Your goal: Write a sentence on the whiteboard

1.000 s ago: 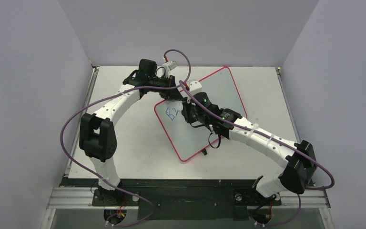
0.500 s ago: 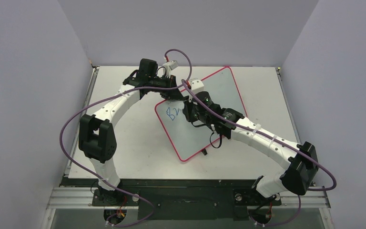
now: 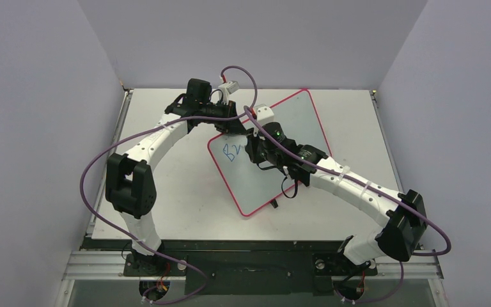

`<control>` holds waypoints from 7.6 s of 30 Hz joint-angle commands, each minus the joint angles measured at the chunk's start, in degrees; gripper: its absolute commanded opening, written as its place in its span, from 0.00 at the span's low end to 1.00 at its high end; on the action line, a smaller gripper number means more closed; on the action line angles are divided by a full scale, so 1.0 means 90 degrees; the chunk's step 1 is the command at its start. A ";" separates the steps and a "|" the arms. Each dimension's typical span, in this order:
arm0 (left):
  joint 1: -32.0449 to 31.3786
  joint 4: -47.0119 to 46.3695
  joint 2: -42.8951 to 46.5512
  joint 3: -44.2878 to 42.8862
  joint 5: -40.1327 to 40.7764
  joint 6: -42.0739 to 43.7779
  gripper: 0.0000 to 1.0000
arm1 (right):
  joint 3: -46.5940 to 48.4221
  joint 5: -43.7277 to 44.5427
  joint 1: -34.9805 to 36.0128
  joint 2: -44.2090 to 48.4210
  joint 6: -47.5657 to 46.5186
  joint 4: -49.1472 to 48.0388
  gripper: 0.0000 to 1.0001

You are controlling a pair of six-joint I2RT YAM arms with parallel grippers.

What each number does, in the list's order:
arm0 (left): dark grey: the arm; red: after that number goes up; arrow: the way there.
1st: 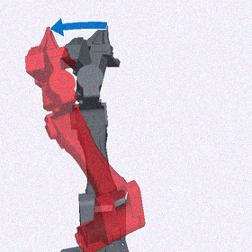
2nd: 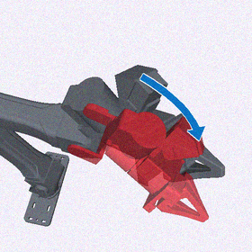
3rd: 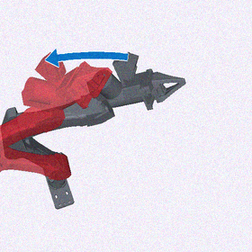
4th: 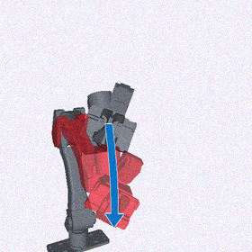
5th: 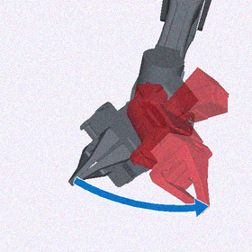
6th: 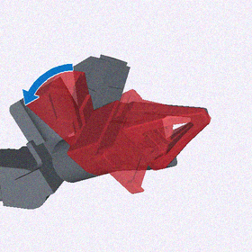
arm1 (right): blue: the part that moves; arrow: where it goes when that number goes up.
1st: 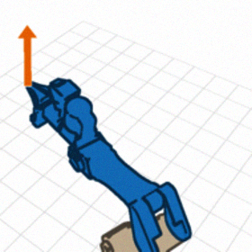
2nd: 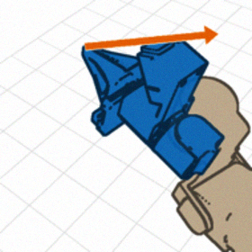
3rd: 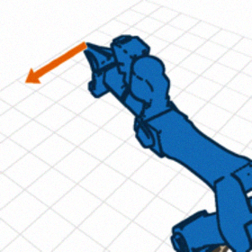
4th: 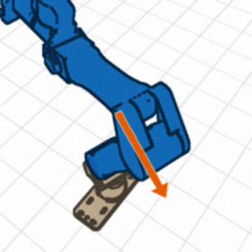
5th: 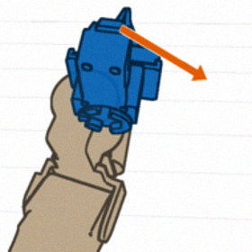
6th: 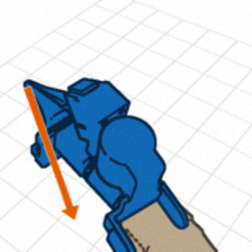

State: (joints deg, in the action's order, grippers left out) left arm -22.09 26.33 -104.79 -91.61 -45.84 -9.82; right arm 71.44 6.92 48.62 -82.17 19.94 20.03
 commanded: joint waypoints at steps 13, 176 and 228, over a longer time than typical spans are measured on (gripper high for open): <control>-0.0007 -0.0504 0.0444 -0.0075 0.0324 0.0555 0.00 | -0.0420 -0.0028 -0.0047 0.0384 0.0172 -0.0157 0.00; -0.0173 -0.0424 0.0686 -0.0027 0.0505 0.0672 0.00 | -0.0438 -0.0199 -0.0456 0.0227 0.0537 -0.0336 0.00; -0.0196 -0.0415 0.0728 -0.0007 0.0561 0.0701 0.00 | -0.0351 0.0250 -0.0500 0.1066 0.0599 -0.0415 0.00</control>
State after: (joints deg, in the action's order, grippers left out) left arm -24.08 26.89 -102.15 -91.22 -43.68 -8.32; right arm 65.49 7.73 44.91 -73.69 26.00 19.20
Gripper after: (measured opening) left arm 0.087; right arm 0.098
